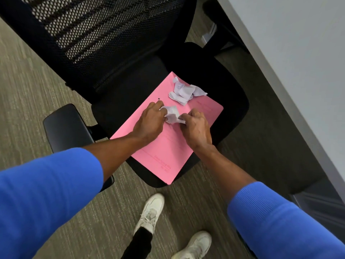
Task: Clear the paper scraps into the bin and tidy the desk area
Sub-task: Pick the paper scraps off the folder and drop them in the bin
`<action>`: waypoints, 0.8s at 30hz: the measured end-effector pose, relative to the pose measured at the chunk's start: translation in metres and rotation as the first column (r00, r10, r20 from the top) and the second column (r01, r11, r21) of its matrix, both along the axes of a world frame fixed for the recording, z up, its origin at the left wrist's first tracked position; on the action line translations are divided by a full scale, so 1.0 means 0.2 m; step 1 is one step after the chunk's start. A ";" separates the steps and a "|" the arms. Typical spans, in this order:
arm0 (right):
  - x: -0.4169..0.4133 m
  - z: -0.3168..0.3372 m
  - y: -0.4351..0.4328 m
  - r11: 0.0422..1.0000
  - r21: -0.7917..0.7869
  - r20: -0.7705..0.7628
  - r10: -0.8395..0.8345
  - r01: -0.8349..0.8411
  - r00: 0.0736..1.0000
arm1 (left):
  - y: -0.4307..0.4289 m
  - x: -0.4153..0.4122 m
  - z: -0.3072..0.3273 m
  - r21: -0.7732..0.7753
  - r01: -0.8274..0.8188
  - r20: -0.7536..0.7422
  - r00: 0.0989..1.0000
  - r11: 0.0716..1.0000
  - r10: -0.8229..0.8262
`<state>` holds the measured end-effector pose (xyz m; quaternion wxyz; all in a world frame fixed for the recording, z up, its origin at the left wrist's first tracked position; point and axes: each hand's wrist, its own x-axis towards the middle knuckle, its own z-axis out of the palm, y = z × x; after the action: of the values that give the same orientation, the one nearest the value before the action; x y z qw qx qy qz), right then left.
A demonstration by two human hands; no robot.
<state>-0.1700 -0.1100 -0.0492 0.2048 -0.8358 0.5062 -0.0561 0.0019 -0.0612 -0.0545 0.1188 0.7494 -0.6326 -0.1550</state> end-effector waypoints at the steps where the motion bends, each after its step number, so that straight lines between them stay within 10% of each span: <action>1: -0.01 -0.01 0.01 1.000 0.016 0.024 -0.025 0.025 0.999 | 0.01 0.00 0.00 -0.005 -0.018 -0.014 1.000 1.000 0.018; 14: -0.36 0.01 0.31 0.904 0.140 0.283 -0.427 0.403 0.859 | 0.22 -0.18 0.07 -0.028 -0.274 -0.249 0.933 0.961 0.259; 24: -0.96 -0.05 0.71 0.662 0.362 0.145 -0.735 0.656 0.662 | 0.44 -0.80 0.10 0.016 -0.103 -0.342 0.934 0.995 0.102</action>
<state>-0.3611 0.0317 -0.0593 0.3513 -0.5207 0.7579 -0.1761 -0.1577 0.0276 -0.0344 0.2356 0.7430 -0.5625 -0.2757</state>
